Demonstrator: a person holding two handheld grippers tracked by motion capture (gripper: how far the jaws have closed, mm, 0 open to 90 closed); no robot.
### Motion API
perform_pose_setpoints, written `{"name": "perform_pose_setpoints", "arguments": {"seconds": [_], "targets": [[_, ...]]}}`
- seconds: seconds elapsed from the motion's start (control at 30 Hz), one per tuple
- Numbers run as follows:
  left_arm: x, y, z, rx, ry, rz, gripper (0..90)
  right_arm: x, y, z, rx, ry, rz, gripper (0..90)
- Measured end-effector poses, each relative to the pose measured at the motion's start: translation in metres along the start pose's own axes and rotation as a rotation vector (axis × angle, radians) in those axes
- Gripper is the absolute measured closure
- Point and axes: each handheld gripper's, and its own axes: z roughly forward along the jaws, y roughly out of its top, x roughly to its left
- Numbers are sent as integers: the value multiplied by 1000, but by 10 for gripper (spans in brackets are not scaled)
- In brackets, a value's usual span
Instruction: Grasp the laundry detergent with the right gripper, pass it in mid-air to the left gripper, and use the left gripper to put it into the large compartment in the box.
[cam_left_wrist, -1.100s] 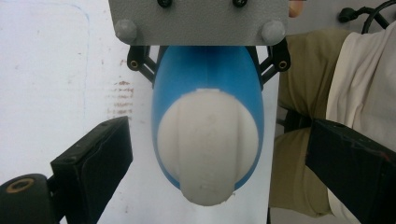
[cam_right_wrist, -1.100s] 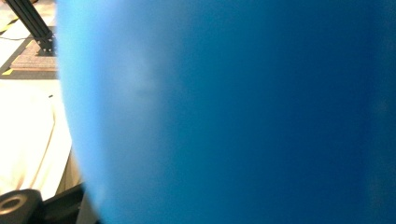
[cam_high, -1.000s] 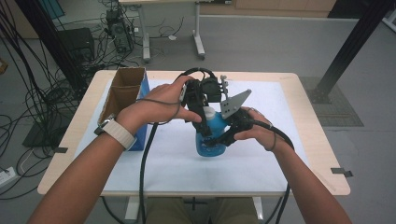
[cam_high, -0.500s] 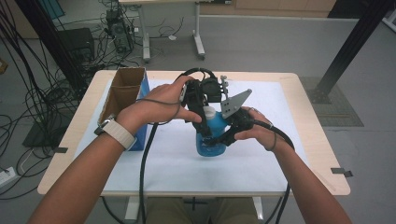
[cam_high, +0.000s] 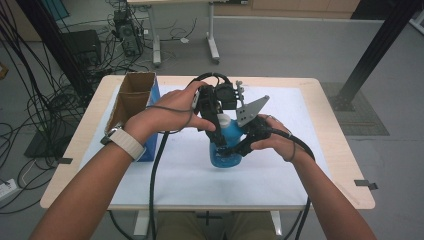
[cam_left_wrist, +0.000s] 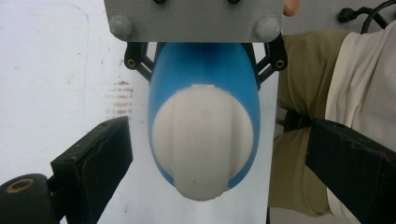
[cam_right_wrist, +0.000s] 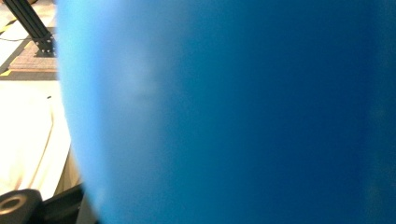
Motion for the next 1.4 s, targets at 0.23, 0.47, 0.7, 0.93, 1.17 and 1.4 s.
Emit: {"name": "perform_pose_setpoints", "arguments": {"seconds": [0.23, 0.47, 0.7, 0.93, 1.17, 1.4], "targets": [[0, 0, 0, -2, 0, 2, 78, -1, -1, 0, 3, -1, 5, 434], [-1, 0, 0, 0, 0, 4, 80, -1, -1, 0, 3, 2, 10, 434], [-1, 0, 0, 1, 1, 5, 79, -1, -2, 0, 2, 3, 14, 434], [-1, 0, 0, 1, 2, 5, 79, -2, -2, 0, 1, 4, 16, 434], [-2, 0, 0, 1, 1, 5, 79, -2, -3, 0, 3, 5, 21, 434], [-2, 0, 0, 0, 1, 6, 80, -2, -3, 1, 2, 7, 22, 433]]}}
